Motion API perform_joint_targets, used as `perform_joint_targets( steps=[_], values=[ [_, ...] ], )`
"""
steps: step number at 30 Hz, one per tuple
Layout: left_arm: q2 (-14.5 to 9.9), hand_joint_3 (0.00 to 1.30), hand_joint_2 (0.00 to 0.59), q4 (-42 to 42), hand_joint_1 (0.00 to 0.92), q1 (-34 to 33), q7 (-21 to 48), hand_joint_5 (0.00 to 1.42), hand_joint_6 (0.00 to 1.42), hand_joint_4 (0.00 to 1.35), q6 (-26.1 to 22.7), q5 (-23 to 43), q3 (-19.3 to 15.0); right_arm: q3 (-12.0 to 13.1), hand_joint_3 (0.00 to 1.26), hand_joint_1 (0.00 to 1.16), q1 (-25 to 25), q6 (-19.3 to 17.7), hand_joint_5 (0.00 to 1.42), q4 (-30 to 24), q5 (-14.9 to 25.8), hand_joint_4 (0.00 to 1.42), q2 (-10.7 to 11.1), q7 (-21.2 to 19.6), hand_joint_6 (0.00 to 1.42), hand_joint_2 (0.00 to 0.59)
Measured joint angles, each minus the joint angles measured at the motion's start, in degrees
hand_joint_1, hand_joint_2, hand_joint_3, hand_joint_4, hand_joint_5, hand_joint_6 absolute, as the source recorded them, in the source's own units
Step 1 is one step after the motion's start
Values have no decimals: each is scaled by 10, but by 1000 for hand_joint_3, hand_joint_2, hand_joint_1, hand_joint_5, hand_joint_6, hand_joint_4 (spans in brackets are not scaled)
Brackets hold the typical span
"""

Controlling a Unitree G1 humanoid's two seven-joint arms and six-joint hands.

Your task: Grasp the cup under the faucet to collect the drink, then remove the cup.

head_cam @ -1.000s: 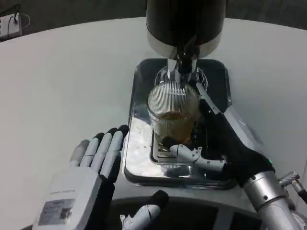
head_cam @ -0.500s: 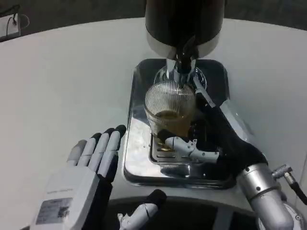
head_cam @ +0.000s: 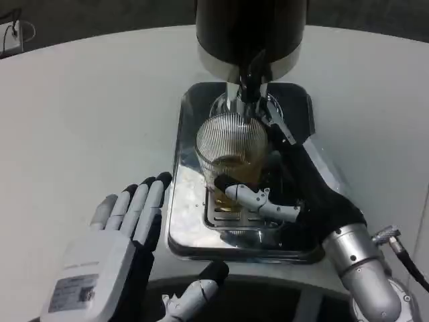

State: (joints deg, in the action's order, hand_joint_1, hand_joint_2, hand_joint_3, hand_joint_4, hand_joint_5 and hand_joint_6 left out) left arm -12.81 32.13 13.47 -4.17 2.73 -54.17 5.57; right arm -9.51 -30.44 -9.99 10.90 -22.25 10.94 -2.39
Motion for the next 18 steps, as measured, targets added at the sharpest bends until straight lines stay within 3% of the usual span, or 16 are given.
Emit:
perform_joint_targets(
  steps=[18],
  values=[
    [1,0,203,0,0,2,1,0,0,0,-9,5,-3,-17,34,656,-7,-6,195,3,-1,139,-16,-10,320,230]
  ],
)
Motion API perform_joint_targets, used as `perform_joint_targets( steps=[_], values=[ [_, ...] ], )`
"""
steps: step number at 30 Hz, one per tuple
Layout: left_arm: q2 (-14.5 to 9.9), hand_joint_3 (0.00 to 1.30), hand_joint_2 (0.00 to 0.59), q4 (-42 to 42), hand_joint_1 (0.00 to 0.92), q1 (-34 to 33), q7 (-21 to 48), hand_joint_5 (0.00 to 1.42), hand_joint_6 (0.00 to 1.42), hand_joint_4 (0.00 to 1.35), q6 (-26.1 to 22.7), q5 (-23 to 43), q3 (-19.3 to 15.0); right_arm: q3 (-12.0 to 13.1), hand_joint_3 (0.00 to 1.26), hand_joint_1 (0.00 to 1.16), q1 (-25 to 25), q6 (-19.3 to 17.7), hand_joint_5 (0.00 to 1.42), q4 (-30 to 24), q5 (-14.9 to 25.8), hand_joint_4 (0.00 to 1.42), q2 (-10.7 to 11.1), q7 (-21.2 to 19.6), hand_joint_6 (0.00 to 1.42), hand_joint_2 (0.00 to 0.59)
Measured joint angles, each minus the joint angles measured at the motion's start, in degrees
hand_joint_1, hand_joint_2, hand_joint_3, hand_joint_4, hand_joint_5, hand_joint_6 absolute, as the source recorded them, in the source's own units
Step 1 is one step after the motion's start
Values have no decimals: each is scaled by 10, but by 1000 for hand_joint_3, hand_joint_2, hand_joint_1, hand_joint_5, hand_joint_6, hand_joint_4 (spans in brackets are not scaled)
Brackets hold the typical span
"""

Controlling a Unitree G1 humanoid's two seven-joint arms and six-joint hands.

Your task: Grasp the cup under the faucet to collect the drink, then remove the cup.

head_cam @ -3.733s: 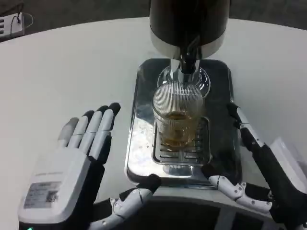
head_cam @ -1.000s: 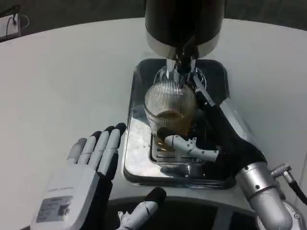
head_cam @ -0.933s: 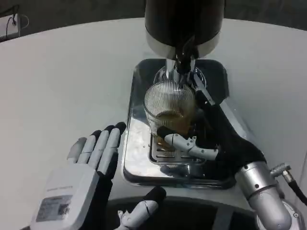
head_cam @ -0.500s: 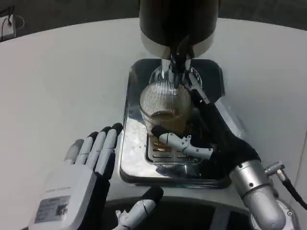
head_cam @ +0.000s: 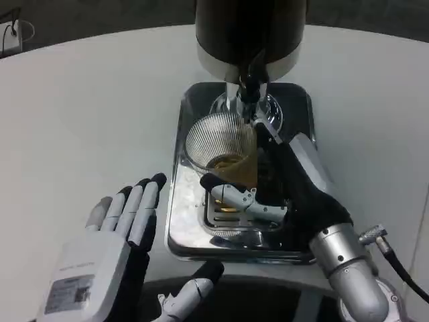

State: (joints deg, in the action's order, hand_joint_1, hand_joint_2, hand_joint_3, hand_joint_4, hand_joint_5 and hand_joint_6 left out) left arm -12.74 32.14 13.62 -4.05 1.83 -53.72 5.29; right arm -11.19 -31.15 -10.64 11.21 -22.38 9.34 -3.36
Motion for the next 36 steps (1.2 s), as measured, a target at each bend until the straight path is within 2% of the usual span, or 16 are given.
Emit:
perform_joint_targets(
  steps=[11,17,20,25,29,32,36],
  values=[
    [0,0,203,10,0,14,2,0,0,0,-9,17,-12,-2,71,751,-24,0,244,40,-4,182,-6,-19,397,212],
    [0,0,202,15,0,15,8,0,0,0,-11,18,-18,-3,174,796,-35,0,329,50,-6,288,-10,-26,489,201],
    [1,0,202,15,0,15,9,0,0,0,-12,19,-20,-3,260,836,-37,0,432,53,-5,384,-13,-29,629,203],
    [3,0,202,16,0,16,12,0,0,0,-16,23,-24,-2,442,963,-38,0,695,58,1,576,-22,-36,1075,225],
    [3,0,202,17,0,17,13,0,0,0,-20,26,-26,0,632,1066,-41,0,928,62,2,767,-31,-49,1338,226],
    [3,0,202,20,0,17,13,0,0,0,-21,35,-27,3,688,1089,-40,0,1011,63,2,833,-35,-59,1417,196],
    [3,0,202,20,0,15,13,0,0,0,-21,36,-27,7,728,1116,-39,0,1108,63,1,895,-41,-68,1424,171]
  ],
)
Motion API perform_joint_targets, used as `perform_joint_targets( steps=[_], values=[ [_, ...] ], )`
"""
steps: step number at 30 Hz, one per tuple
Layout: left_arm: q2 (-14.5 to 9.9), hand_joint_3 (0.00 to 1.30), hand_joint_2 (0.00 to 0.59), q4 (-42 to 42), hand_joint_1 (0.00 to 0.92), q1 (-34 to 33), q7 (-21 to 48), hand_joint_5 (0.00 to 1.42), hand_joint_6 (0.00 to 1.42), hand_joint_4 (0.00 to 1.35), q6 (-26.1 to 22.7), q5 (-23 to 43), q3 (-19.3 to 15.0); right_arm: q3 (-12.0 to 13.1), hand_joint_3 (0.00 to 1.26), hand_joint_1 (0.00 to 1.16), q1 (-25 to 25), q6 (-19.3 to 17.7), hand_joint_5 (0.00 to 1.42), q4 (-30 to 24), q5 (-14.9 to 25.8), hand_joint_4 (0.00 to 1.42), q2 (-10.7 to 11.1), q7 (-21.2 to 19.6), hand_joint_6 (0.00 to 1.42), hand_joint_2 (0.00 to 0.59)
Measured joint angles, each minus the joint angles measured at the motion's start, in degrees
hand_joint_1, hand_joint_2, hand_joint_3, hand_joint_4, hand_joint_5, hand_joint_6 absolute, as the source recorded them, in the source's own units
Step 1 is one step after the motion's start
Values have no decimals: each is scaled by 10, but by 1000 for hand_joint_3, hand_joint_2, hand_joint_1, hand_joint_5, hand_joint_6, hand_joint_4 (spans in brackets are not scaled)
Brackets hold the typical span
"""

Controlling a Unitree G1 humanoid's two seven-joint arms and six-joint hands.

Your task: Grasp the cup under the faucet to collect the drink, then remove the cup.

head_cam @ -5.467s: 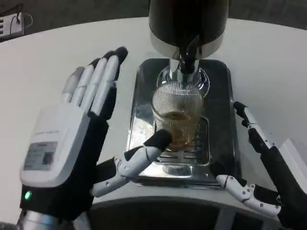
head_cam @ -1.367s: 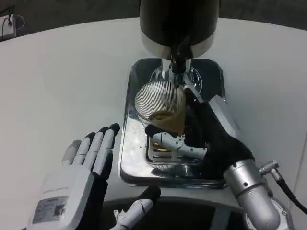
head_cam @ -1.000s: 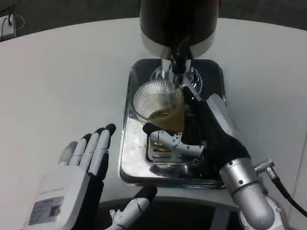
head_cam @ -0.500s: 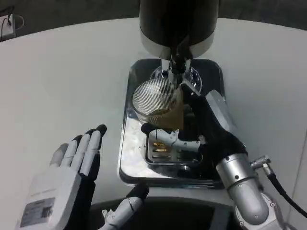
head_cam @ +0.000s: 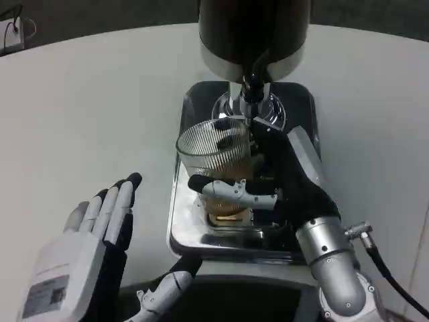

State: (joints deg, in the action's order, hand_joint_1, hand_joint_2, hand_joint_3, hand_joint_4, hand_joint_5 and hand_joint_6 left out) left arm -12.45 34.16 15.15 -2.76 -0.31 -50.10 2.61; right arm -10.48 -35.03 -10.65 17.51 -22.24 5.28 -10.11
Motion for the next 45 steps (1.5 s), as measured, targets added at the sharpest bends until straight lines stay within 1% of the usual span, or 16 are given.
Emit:
perform_joint_targets(
  steps=[6,11,15,21,27,30,32,38,45],
  values=[
    [0,0,202,0,0,-5,0,0,0,0,0,1,3,7,758,1143,6,-4,1142,-2,2,912,4,-3,1424,150],
    [0,0,202,-5,0,-13,0,0,0,0,0,1,9,13,771,1147,32,-4,1160,-33,13,939,8,0,1424,150],
    [1,0,202,-9,0,-20,0,0,0,0,0,2,12,16,779,1147,65,-4,1178,-66,23,951,9,9,1424,150],
    [1,0,202,-14,0,-23,0,0,0,0,0,3,19,9,780,1147,115,-4,1192,-117,26,954,12,25,1424,150],
    [1,0,202,-17,0,-24,0,0,0,0,0,5,23,12,794,1148,138,-4,1193,-143,35,954,9,29,1424,150],
    [0,0,202,-17,0,-24,0,0,0,0,1,5,24,14,795,1148,147,-4,1193,-164,37,961,9,30,1424,150],
    [0,0,202,-18,0,-25,0,0,0,0,1,5,25,16,795,1148,156,-4,1193,-183,42,964,8,36,1424,150],
    [0,0,196,-18,0,-24,-2,0,0,0,2,1,25,19,795,1147,208,-2,1193,-252,61,965,6,55,1424,153],
    [0,0,180,-7,0,-22,-2,0,0,0,2,-23,31,28,795,1148,266,3,1191,-346,85,965,8,91,1424,158]
  ],
)
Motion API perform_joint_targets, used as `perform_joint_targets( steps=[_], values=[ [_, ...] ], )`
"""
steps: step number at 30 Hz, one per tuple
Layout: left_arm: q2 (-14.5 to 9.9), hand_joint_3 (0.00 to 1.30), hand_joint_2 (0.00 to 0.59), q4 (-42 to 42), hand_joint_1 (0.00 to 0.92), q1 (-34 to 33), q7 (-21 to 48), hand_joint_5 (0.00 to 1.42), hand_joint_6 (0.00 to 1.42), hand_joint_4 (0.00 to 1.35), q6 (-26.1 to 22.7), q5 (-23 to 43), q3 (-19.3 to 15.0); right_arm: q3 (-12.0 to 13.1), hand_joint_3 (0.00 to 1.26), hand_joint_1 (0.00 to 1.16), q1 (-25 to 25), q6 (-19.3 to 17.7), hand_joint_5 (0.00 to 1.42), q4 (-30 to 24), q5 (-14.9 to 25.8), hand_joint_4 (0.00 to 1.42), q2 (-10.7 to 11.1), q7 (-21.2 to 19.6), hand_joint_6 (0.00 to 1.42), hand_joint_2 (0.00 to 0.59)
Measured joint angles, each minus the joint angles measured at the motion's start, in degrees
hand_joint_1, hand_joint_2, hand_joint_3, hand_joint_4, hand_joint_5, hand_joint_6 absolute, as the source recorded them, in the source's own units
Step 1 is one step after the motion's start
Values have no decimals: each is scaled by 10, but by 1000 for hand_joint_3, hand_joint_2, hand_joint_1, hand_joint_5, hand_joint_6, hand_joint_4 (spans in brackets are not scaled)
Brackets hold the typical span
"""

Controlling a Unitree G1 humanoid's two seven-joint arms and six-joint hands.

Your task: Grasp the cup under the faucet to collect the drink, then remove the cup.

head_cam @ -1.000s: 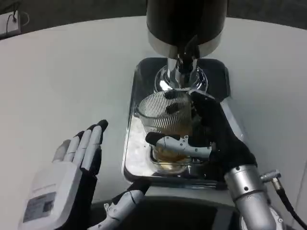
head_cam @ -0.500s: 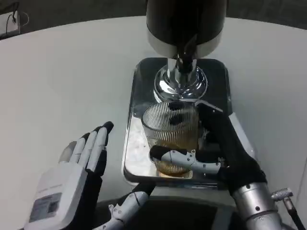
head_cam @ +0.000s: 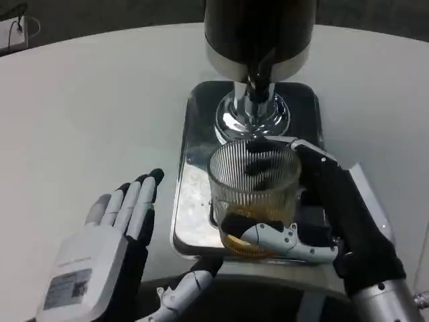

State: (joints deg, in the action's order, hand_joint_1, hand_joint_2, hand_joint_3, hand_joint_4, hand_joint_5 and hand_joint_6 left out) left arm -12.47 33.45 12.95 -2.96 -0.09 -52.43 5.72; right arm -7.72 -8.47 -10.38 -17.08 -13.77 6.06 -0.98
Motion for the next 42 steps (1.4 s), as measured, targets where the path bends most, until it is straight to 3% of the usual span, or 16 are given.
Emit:
perform_joint_targets(
  steps=[10,18,30,42],
  values=[
    [0,0,145,39,0,5,28,0,0,0,-2,-38,13,47,795,1152,52,30,1177,-122,68,965,14,40,1424,154],
    [-1,0,132,101,0,27,59,0,0,0,0,-70,20,71,795,1149,87,46,1177,-201,98,965,25,62,1424,151],
    [-7,0,124,177,0,84,121,0,0,0,21,-89,19,75,789,1148,150,22,1177,-253,113,976,39,89,1424,150],
    [18,0,116,211,0,102,167,0,0,0,47,-111,47,94,789,1158,172,-21,1168,-257,118,977,40,96,1424,152]
  ],
)
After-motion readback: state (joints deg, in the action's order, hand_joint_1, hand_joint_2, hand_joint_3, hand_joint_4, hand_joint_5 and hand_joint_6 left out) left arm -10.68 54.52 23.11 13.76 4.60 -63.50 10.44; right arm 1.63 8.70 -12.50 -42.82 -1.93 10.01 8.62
